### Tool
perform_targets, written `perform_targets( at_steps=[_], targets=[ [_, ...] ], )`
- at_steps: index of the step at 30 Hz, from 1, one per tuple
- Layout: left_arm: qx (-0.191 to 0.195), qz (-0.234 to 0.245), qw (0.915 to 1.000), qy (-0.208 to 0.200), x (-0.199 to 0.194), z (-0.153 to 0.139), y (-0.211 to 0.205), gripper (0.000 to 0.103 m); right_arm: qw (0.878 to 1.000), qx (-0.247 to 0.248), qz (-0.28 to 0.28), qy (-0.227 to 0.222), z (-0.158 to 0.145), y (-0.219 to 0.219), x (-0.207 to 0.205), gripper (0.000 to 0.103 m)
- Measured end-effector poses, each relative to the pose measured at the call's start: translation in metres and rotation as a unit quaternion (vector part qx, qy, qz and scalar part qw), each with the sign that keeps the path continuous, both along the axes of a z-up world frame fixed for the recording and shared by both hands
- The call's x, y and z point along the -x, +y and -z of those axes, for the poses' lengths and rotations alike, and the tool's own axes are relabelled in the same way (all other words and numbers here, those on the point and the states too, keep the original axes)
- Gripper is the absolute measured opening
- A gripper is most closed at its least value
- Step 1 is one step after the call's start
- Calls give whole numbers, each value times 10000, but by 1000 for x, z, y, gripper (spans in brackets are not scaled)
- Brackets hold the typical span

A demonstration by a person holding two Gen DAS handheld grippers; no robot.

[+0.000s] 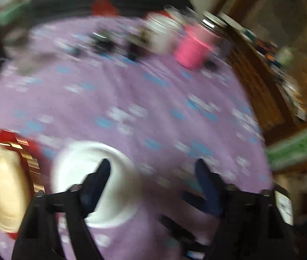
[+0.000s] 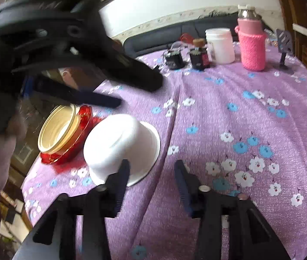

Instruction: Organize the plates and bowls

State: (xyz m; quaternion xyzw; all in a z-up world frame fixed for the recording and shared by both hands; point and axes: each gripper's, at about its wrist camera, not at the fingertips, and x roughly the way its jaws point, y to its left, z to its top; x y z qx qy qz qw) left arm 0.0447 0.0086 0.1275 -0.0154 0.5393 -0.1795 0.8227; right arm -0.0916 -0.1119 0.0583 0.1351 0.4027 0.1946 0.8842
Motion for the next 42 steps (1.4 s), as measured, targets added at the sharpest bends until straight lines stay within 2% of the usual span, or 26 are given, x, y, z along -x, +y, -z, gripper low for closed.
perform_targets(
  at_steps=[2, 4, 6, 8, 9, 12, 15, 17, 20, 22, 23, 24, 25, 26, 27, 28, 29, 31, 32, 33, 34, 35, 36, 37, 39, 42],
  targets=[
    [-299, -505, 9983, -68, -14, 9, 18, 83, 9997, -142, -144, 123, 7, 5, -12, 56],
    [-595, -836, 9947, 5, -28, 22, 34, 83, 9995, -117, -293, 77, 12, 20, -13, 63],
    [-762, -948, 9925, 83, -36, 34, 41, 83, 9995, 57, -303, -16, 13, 33, -12, 80],
    [-888, -925, 9914, 261, -41, 46, 41, 83, 9993, 128, -341, -54, 15, 46, -11, 83],
    [-833, -926, 9913, 418, -43, 53, 42, 83, 9990, 233, -372, -65, 15, 54, -13, 83],
    [-812, -671, 9909, 837, -43, 71, 37, 84, 9936, 1030, -334, -331, 16, 82, -18, 87],
    [-872, -432, 9915, 868, -34, 79, 28, 87, 9885, 1397, -539, -200, 30, 102, -29, 90],
    [-873, -345, 9920, 840, -30, 77, 26, 87, 9887, 1385, -530, -198, 33, 103, -28, 93],
    [-803, -97, 9930, 857, -20, 73, 22, 86, 9948, 899, -457, -119, 27, 86, -23, 89],
    [-603, 99, 9940, 904, -16, 71, 14, 86, 9957, 807, -323, -329, 16, 75, -15, 88],
    [-523, 187, 9940, 943, -15, 70, 9, 86, 9946, 888, -185, -497, 9, 70, -11, 80],
    [-231, 384, 9938, 1015, -7, 65, 3, 83, 9928, 997, -47, -655, 1, 64, -6, 59],
    [101, 634, 9910, 1177, -2, 62, -5, 78, 9935, 892, 8, -711, -7, 53, -6, 38],
    [529, 966, 9843, 1382, 6, 57, -16, 52, 9961, 651, 4, -588, -11, 43, -9, 18],
    [745, 1357, 9758, 1545, 17, 49, -34, 45, 9987, 253, 12, -438, -15, 30, -14, 16],
    [551, 1484, 9816, 1069, 28, 31, -46, 45, 9991, 77, 114, -389, -19, 17, -16, 15],
    [623, 1661, 9809, 800, 37, 14, -54, 45, 9976, -30, 327, -611, -26, 4, -14, 15],
    [907, 1732, 9784, 673, 43, -10, -57, 49, 9924, 326, 891, -787, -33, -16, -12, 15],
    [972, 1651, 9799, 548, 46, -20, -54, 56, 9892, 494, 1103, -825, -31, -26, -10, 16],
    [851, 1511, 9847, 148, 52, -32, -49, 67, 9863, 633, 1300, -795, -27, -37, -10, 20],
    [656, 1352, 9883, -268, 57, -38, -44, 72, 9831, 784, 1480, -734, -22, -44, -10, 25],
    [439, 1127, 9901, -706, 61, -42, -38, 80, 9795, 969, 1648, -641, -15, -50, -11, 38],
    [271, 838, 9896, -1139, 70, -43, -28, 83, 9790, 1008, 1682, -552, -6, -54, -14, 45],
    [189, 652, 9882, -1373, 74, -40, -20, 84, 9811, 899, 1650, -471, 0, -55, -16, 45],
    [-4, 270, 9875, -1551, 76, -23, -4, 84, 9878, 431, 1477, -237, 15, -57, -22, 47],
    [123, -334, 9938, -1055, 71, 14, 31, 84, 9939, -196, 1083, 21, 28, -52, -30, 51]
  ],
)
